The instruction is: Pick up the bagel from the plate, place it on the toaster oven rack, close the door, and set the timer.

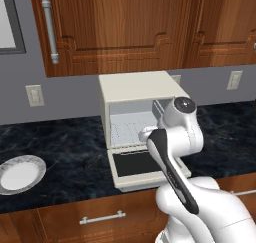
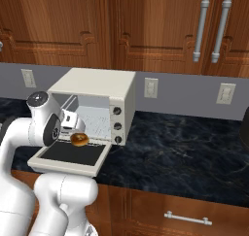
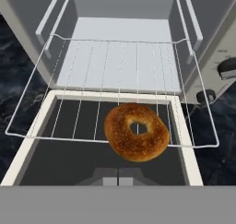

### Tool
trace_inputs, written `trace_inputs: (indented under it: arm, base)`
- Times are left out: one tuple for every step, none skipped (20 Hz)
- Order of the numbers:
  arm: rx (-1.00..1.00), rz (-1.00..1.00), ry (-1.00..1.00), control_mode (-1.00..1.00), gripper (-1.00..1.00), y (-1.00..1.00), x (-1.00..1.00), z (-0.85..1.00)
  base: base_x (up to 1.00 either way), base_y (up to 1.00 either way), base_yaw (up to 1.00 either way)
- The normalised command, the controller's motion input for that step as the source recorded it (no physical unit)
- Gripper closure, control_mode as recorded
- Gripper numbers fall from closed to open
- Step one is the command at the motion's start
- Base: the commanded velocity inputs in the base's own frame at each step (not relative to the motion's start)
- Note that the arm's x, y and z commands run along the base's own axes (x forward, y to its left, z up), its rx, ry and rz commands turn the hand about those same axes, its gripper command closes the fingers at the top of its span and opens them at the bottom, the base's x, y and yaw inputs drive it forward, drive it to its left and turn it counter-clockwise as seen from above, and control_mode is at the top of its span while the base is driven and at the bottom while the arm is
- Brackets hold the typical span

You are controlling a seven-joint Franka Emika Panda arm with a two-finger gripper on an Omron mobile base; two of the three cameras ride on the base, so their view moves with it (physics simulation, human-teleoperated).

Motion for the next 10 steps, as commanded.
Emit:
trace_inputs:
  arm:
    - [0.0, 0.0, 0.0, -1.0, 1.0, 0.0, -0.1, -0.1]
    - [0.0, 0.0, 0.0, -1.0, 1.0, -0.01, -0.12, -0.19]
    - [0.0, 0.0, 0.0, -1.0, 1.0, -0.05, -0.15, -0.26]
    - [0.0, 0.0, 0.01, -1.0, 1.0, -0.07, -0.14, -0.32]
    - [0.0, 0.0, 0.01, -1.0, 1.0, -0.06, -0.09, -0.39]
    - [0.0, 0.0, 0.02, -1.0, 1.0, -0.06, -0.05, -0.43]
    - [0.0, 0.0, 0.02, -1.0, 1.0, -0.08, -0.05, -0.44]
    - [0.0, 0.0, 0.02, -1.0, 1.0, -0.07, -0.04, -0.46]
    - [0.0, 0.0, 0.02, -1.0, 1.0, -0.07, -0.06, -0.46]
    - [0.0, 0.0, 0.02, -1.0, 1.0, -0.07, -0.08, -0.43]
  base:
    - [0.0, 0.0, 0.0]
    - [0.0, 0.0, 0.0]
    - [0.0, 0.0, 0.0]
    - [0.0, 0.0, 0.0]
    - [0.0, 0.0, 0.0]
    - [0.0, 0.0, 0.0]
    - [0.0, 0.0, 0.0]
    - [0.0, 0.0, 0.0]
    - [0.0, 0.0, 0.0]
    - [0.0, 0.0, 0.0]
